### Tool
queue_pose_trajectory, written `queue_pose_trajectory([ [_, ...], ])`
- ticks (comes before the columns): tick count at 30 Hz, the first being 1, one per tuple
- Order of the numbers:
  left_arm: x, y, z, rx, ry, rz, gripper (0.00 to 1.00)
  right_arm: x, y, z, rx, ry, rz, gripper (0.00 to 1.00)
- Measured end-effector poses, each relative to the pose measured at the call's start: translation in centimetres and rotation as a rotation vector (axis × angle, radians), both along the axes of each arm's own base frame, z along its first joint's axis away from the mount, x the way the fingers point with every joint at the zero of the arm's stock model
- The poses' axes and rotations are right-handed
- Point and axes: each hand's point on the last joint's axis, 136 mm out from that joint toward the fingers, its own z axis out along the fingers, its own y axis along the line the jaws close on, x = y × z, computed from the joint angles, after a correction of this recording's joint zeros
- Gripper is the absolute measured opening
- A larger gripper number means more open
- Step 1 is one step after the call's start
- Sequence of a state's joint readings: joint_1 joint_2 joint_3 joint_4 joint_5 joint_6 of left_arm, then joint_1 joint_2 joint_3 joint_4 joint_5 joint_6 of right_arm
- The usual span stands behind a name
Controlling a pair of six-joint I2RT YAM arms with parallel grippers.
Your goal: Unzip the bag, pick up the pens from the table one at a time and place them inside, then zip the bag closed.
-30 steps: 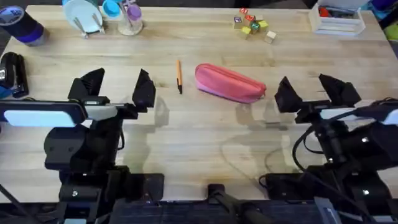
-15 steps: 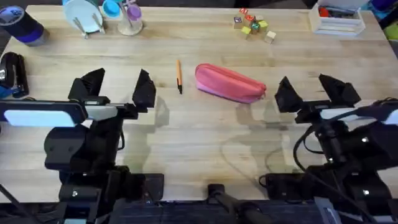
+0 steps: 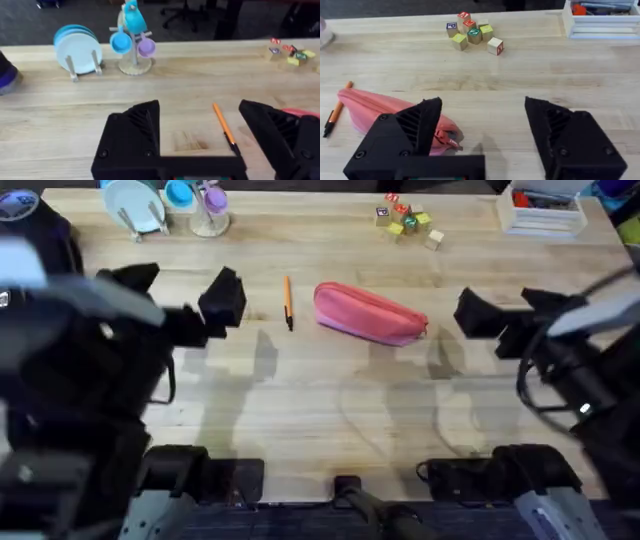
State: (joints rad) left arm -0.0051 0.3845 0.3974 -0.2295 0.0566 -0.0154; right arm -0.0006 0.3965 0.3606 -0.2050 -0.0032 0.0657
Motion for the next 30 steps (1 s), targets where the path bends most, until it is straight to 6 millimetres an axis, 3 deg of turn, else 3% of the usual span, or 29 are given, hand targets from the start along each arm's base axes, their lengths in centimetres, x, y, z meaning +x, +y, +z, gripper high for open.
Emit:
queue_pose_trajectory([
  [7, 2.8, -1.4, 0.8, -0.024, 0.218, -0.075, 0.993, 2.0, 0.0, 1.2, 0.002, 0.239, -0.001, 0.996],
  [15, 4.6, -2.1, 1.9, -0.05, 0.462, -0.11, 0.993, 4.3, 0.0, 2.0, 0.003, 0.452, -0.001, 0.997],
  [22, 6.0, -2.5, 1.6, -0.067, 0.571, -0.127, 0.992, 5.2, 0.0, 1.9, 0.003, 0.511, -0.001, 0.996],
  [30, 6.1, -2.8, 0.9, -0.073, 0.598, -0.145, 0.993, 5.2, 0.0, 1.9, 0.003, 0.511, -0.001, 0.996],
])
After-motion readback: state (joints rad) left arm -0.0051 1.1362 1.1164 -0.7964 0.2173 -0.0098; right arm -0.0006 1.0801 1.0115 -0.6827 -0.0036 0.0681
